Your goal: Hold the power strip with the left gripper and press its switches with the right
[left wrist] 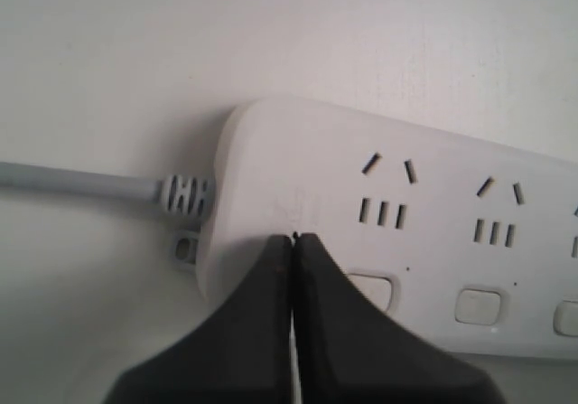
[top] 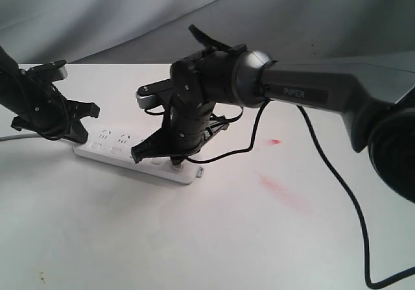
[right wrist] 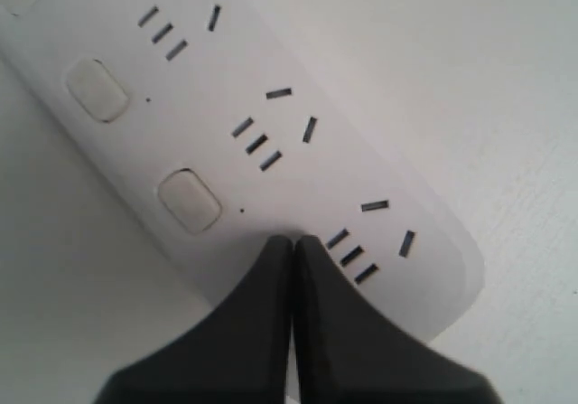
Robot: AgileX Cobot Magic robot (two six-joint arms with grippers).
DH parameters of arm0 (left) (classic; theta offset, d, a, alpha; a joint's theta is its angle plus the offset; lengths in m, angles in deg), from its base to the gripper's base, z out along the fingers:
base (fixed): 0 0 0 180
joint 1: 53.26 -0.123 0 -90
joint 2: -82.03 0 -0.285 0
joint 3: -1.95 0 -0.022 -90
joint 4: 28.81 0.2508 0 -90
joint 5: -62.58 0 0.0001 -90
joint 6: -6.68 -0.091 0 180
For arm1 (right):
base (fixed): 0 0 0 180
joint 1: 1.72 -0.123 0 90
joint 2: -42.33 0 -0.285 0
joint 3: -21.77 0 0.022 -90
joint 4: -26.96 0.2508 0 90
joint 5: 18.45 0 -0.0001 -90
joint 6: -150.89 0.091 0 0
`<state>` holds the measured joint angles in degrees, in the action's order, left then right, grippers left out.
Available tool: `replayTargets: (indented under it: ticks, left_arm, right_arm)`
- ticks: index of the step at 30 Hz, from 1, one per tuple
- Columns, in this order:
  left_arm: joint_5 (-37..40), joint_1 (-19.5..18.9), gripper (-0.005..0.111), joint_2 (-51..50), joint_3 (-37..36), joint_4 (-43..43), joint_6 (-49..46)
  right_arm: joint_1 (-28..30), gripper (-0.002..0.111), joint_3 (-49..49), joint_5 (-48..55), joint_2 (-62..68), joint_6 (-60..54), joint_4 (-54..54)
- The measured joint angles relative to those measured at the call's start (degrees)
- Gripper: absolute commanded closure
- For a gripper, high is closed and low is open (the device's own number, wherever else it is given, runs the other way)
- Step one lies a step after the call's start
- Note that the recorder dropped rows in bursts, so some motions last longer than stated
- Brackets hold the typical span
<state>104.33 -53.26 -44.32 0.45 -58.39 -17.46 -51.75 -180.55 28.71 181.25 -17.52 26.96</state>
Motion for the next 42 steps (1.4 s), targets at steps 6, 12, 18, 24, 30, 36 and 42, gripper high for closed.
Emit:
replayTargets:
  ticks: [6, 12, 18, 24, 30, 36, 42]
  left_arm:
    - [0.0, 0.0, 0.107, 0.0, 0.0, 0.0, 0.0]
    - [-0.1, 0.0, 0.107, 0.0, 0.0, 0.0, 0.0]
    - [-0.1, 0.0, 0.107, 0.0, 0.0, 0.0, 0.0]
    - [-0.1, 0.0, 0.107, 0.0, 0.0, 0.0, 0.0]
    - [-0.1, 0.0, 0.107, 0.0, 0.0, 0.0, 0.0]
    - [-0.2, 0.0, 0.107, 0.0, 0.0, 0.0, 0.0]
    - [-0.2, 0.0, 0.107, 0.0, 0.0, 0.0, 0.0]
  right_arm:
    - [-3.6, 0.108, 0.0, 1.4, 0.0, 6.0, -11.9]
    - [-4.8, 0.108, 0.1, 3.6, 0.0, 9.3, -15.7]
    - [-4.8, 0.108, 0.1, 3.7, 0.0, 9.3, -15.8]
    - [-4.6, 0.108, -7.0, 10.6, 1.3, 7.7, -14.9]
    - [-4.3, 0.108, -12.1, 9.8, 1.5, 5.2, -9.0]
    - [-4.3, 0.108, -12.1, 7.3, 2.3, 5.1, -7.4]
    - [-4.3, 0.108, -12.5, 6.4, 5.0, 5.0, -6.1]
